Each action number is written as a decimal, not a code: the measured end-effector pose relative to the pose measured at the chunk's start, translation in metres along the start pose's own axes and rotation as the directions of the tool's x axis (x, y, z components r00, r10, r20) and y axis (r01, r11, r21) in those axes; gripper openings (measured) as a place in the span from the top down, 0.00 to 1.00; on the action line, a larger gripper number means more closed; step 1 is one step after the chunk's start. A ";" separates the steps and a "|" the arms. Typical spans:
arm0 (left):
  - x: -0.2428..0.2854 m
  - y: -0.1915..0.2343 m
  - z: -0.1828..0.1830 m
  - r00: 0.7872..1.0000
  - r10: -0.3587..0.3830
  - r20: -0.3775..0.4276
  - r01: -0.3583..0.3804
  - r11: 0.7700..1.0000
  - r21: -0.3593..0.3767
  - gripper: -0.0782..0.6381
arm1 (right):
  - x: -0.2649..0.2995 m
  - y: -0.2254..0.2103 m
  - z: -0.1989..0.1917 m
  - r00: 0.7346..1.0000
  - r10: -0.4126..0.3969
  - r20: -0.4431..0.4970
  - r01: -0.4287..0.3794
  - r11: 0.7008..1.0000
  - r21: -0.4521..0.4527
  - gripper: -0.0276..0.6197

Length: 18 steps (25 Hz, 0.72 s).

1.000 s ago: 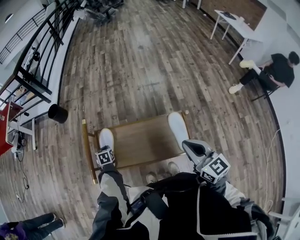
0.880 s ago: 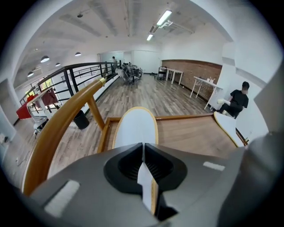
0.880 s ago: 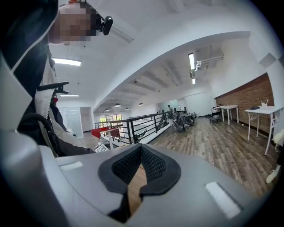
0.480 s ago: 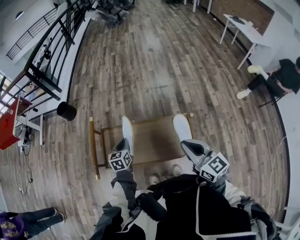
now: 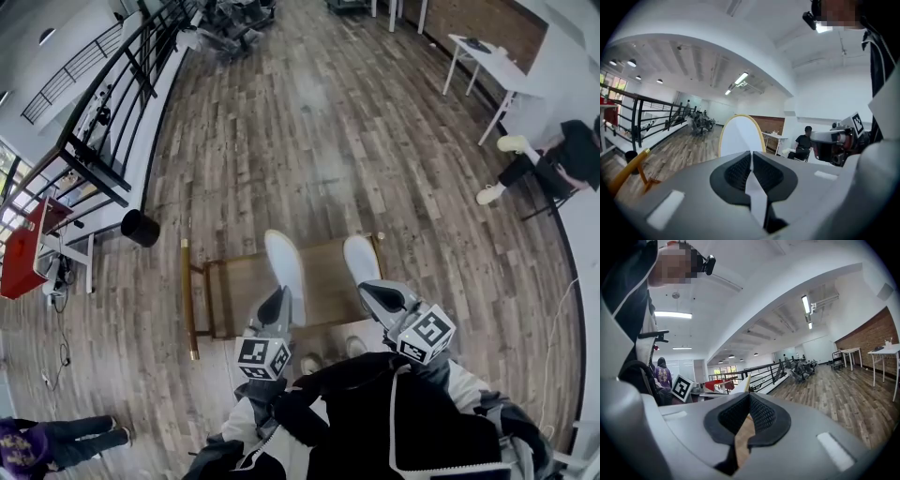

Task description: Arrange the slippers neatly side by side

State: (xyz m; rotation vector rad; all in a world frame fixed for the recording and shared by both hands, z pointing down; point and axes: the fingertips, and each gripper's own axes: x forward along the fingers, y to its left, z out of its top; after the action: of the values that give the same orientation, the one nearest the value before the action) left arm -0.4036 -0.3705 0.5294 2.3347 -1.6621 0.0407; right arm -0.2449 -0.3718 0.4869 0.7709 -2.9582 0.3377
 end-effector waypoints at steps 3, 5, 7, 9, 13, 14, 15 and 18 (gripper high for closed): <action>-0.011 -0.018 0.011 1.000 -0.015 0.019 0.014 0.998 0.053 0.85 | -0.003 -0.001 0.001 1.000 0.007 0.004 -0.007 1.000 0.001 0.95; -0.012 -0.023 0.010 1.000 -0.015 0.020 0.014 0.998 0.053 0.85 | -0.005 -0.004 -0.001 1.000 0.009 0.006 -0.009 1.000 0.003 0.95; -0.010 -0.027 0.005 1.000 -0.016 0.014 0.015 0.999 0.048 0.85 | -0.008 -0.007 -0.003 1.000 0.010 0.007 -0.010 1.000 0.004 0.95; -0.006 -0.029 -0.002 1.000 -0.013 -0.002 0.014 0.999 0.043 0.85 | -0.011 -0.009 -0.004 1.000 0.010 0.008 -0.010 1.000 0.005 0.95; 0.003 -0.025 -0.024 0.998 0.000 -0.058 0.002 1.000 0.031 0.85 | -0.016 -0.011 -0.004 1.000 0.003 0.002 -0.003 1.000 0.006 0.95; 0.007 -0.024 -0.030 0.997 0.002 -0.073 -0.001 1.000 0.018 0.85 | -0.018 -0.013 -0.005 1.000 -0.003 0.000 0.003 1.000 0.007 0.95; 0.012 -0.022 -0.038 0.996 0.003 -0.088 -0.003 1.000 0.000 0.85 | -0.020 -0.016 -0.005 1.000 -0.010 -0.002 0.010 1.000 0.008 0.95; 0.029 -0.016 -0.066 0.990 0.012 -0.139 -0.022 0.997 -0.072 0.85 | -0.030 -0.024 -0.006 0.999 -0.034 -0.008 0.034 0.999 0.012 0.95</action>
State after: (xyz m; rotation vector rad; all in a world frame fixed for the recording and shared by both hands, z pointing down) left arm -0.3700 -0.3766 0.5950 2.2101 -1.5896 0.1396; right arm -0.2068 -0.3765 0.4939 0.8184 -2.9342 0.3558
